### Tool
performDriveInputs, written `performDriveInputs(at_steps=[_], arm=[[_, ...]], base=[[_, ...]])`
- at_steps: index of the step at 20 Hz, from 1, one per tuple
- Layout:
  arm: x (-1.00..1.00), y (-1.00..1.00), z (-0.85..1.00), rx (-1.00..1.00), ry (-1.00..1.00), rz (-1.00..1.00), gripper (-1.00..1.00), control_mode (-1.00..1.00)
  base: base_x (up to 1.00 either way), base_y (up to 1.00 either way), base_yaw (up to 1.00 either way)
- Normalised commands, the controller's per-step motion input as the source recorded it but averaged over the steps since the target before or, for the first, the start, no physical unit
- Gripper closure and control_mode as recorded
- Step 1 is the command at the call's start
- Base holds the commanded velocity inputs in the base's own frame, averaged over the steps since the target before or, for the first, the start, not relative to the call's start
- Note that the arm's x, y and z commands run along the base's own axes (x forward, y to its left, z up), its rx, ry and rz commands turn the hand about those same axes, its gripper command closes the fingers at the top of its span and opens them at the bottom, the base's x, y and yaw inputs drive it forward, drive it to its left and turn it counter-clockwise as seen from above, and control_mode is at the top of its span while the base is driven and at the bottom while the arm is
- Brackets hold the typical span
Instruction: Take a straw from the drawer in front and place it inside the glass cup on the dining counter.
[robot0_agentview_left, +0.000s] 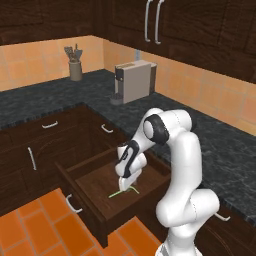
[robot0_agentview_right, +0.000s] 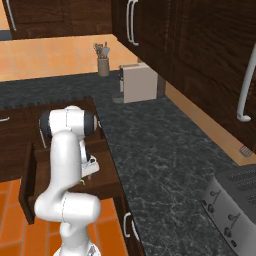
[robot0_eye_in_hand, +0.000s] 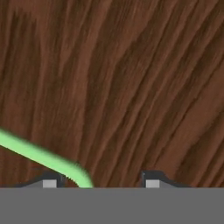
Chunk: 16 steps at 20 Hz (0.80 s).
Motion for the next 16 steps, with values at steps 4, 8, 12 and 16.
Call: performDriveInputs(at_steps=[4, 8, 12, 16], arm=[[-0.07, 0.00, -0.16, 0.00, -0.04, 0.05, 1.00, -1.00], [-0.06, 0.00, -0.01, 0.01, -0.05, 0.00, 1.00, -1.00], [-0.22, 0.00, 0.11, 0.07, -0.07, 0.00, 1.00, -1.00], [-0.32, 0.08, 0.92, 0.18, -0.18, 0.00, 1.00, -1.00]], base=[[0.00, 0.00, 0.00], [0.00, 0.00, 0.00], [0.00, 0.00, 0.00], [0.00, 0.00, 0.00]])
